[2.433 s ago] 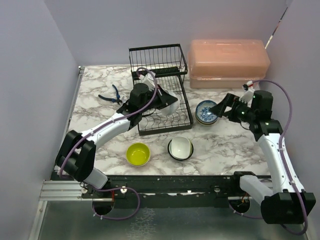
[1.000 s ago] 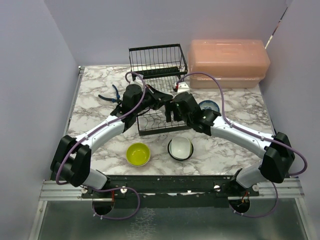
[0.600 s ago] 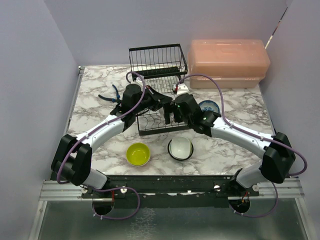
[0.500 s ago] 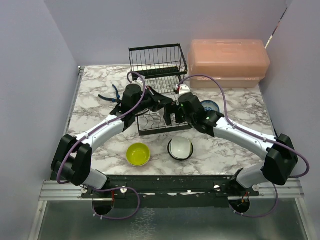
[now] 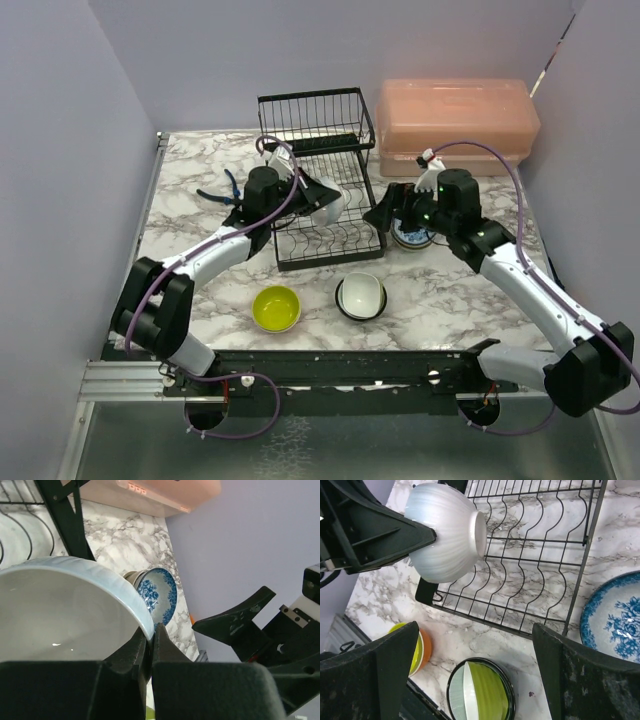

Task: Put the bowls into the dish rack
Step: Place the bowl in the dish rack.

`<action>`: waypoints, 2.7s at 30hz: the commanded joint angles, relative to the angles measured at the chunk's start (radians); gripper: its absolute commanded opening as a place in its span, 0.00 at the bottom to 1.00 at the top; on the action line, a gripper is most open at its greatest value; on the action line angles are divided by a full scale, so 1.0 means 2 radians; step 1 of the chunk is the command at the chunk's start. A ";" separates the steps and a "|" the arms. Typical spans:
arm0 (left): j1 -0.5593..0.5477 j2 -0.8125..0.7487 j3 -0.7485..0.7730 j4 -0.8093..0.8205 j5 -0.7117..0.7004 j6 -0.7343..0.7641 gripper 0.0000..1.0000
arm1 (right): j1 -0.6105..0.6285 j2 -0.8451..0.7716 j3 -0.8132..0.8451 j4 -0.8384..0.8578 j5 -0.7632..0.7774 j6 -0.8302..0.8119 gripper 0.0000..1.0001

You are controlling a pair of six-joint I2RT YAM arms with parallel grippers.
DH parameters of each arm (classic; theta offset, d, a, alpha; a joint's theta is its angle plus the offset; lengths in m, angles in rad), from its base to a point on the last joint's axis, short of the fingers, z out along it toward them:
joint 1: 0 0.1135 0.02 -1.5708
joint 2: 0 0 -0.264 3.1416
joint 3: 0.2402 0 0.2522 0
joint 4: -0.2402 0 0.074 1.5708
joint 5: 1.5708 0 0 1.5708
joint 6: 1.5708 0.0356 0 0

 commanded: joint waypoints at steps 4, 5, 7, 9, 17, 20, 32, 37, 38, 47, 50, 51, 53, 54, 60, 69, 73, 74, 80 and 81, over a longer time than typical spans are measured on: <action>-0.011 0.074 0.001 0.184 0.066 -0.012 0.00 | -0.051 -0.033 -0.040 0.005 -0.101 0.033 1.00; -0.017 0.087 0.002 0.200 0.071 -0.023 0.00 | -0.052 -0.034 -0.042 0.003 -0.102 0.034 1.00; -0.030 0.110 0.003 0.249 0.075 -0.044 0.00 | -0.053 -0.037 -0.046 0.001 -0.098 0.036 1.00; -0.043 0.133 0.004 0.306 0.074 -0.066 0.00 | -0.055 -0.041 -0.047 0.000 -0.093 0.039 1.00; -0.078 0.227 -0.011 0.524 0.058 -0.171 0.00 | -0.057 -0.062 -0.038 -0.027 -0.058 0.030 1.00; -0.082 0.248 -0.023 0.579 0.057 -0.193 0.00 | -0.057 -0.064 -0.036 -0.036 -0.052 0.025 1.00; -0.082 0.286 -0.040 0.613 0.049 -0.198 0.00 | -0.057 -0.062 -0.040 -0.039 -0.051 0.027 1.00; -0.080 0.303 -0.038 0.618 0.046 -0.200 0.00 | -0.057 -0.062 -0.039 -0.040 -0.049 0.025 1.00; -0.079 0.306 -0.038 0.619 0.046 -0.202 0.00 | -0.057 -0.061 -0.038 -0.042 -0.048 0.025 1.00; -0.064 0.333 -0.026 0.621 0.060 -0.216 0.00 | -0.057 -0.057 -0.034 -0.040 -0.051 0.025 1.00; -0.065 0.339 -0.020 0.622 0.060 -0.220 0.00 | -0.056 -0.055 -0.031 -0.041 -0.050 0.025 1.00; -0.065 0.343 -0.016 0.624 0.061 -0.223 0.00 | -0.057 -0.055 -0.031 -0.042 -0.050 0.025 1.00; -0.065 0.350 -0.010 0.635 0.063 -0.233 0.00 | -0.057 -0.055 -0.030 -0.042 -0.049 0.024 1.00; -0.065 0.355 -0.008 0.638 0.063 -0.238 0.00 | -0.057 -0.055 -0.030 -0.042 -0.049 0.024 1.00; -0.064 0.369 -0.010 0.644 0.057 -0.249 0.00 | -0.057 -0.053 -0.028 -0.046 -0.047 0.022 1.00; -0.058 0.382 -0.031 0.654 0.054 -0.273 0.00 | -0.057 -0.051 -0.023 -0.047 -0.049 0.020 1.00; -0.050 0.377 -0.045 0.657 0.054 -0.276 0.00 | -0.057 -0.048 -0.023 -0.045 -0.052 0.020 1.00; -0.048 0.375 -0.049 0.657 0.054 -0.276 0.00 | -0.057 -0.048 -0.024 -0.044 -0.053 0.020 1.00; -0.042 0.374 -0.065 0.653 0.057 -0.284 0.00 | -0.057 -0.047 -0.026 -0.039 -0.057 0.021 1.00; -0.041 0.375 -0.068 0.651 0.057 -0.285 0.00 | -0.057 -0.047 -0.026 -0.039 -0.057 0.021 1.00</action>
